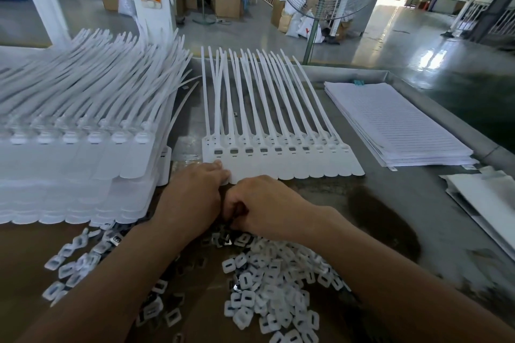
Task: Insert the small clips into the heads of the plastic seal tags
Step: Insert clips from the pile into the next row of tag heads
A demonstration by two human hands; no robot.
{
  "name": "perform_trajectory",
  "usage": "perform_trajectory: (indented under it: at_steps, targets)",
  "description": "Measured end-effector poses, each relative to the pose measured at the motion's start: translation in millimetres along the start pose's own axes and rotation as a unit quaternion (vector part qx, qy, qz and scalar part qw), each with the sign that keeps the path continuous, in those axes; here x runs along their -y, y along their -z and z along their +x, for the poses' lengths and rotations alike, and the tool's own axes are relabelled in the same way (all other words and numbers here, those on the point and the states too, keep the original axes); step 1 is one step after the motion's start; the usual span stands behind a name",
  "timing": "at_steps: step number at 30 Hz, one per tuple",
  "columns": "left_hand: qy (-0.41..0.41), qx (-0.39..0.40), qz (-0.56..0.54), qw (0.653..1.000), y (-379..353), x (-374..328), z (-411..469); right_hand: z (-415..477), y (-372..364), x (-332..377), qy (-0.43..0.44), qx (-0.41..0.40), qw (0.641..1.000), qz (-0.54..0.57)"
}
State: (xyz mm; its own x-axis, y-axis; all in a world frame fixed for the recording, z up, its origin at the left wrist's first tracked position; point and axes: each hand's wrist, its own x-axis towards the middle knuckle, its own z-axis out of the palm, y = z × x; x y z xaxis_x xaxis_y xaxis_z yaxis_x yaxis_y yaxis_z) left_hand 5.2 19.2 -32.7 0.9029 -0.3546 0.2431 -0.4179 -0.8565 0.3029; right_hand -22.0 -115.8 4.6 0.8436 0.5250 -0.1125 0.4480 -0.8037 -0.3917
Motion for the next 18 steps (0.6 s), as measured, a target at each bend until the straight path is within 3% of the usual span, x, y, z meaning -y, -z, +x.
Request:
perform_trajectory:
  at_steps: [10,18]
  targets:
    - [-0.006,-0.012,0.000,1.000,0.7,-1.2,-1.0,-3.6,8.2,-13.1,0.000,-0.109,0.988,0.107]
    - [0.013,-0.007,-0.008,1.000,-3.1,1.6,-0.1,-9.0,28.8,-57.2,-0.087,-0.216,0.957,0.171]
